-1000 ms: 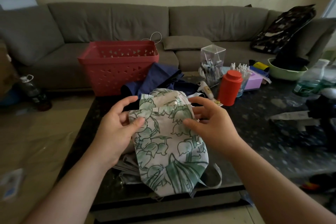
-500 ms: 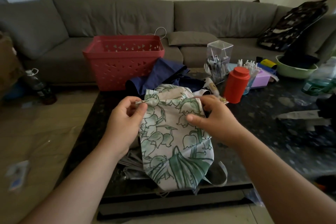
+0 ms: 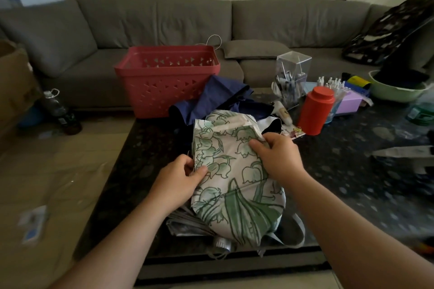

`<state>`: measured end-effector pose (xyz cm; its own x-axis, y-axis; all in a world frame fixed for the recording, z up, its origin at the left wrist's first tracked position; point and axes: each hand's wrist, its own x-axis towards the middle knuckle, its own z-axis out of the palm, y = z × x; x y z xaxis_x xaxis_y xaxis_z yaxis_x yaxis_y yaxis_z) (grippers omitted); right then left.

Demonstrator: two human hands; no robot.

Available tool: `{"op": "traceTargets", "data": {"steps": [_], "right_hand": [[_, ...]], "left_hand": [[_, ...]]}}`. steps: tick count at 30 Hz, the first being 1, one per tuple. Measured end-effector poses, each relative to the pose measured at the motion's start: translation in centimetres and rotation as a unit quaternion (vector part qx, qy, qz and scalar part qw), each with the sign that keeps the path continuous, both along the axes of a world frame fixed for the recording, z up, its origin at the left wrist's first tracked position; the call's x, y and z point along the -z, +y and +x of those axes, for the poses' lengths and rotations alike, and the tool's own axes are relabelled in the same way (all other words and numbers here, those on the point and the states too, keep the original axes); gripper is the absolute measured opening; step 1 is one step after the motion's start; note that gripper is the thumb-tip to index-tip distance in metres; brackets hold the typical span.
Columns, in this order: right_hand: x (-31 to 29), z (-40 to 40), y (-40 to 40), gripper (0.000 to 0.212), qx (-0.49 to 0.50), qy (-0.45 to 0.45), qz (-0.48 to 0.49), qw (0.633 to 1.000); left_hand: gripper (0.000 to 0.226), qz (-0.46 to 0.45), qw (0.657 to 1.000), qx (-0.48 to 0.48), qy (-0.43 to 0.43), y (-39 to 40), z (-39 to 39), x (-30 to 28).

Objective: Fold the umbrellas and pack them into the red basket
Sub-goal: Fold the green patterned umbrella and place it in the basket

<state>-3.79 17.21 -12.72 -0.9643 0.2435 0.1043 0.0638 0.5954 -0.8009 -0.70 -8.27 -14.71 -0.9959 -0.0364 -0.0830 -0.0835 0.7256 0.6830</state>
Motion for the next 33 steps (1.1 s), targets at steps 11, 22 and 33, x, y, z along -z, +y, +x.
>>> {"op": "traceTargets", "data": {"steps": [11, 22, 33], "right_hand": [[1.3, 0.6, 0.1, 0.026, 0.045, 0.018, 0.043, 0.998], [1.3, 1.3, 1.2, 0.047, -0.009, -0.124, -0.157, 0.980], [-10.3, 3.1, 1.3, 0.015, -0.068, 0.162, -0.278, 0.944]], "left_hand": [[0.103, -0.087, 0.987, 0.133, -0.005, -0.3, -0.4, -0.3], [0.073, 0.077, 0.987, 0.071, -0.124, -1.3, -1.5, 0.2], [0.081, -0.091, 0.942, -0.026, 0.321, 0.8, -0.6, -10.3]]}}
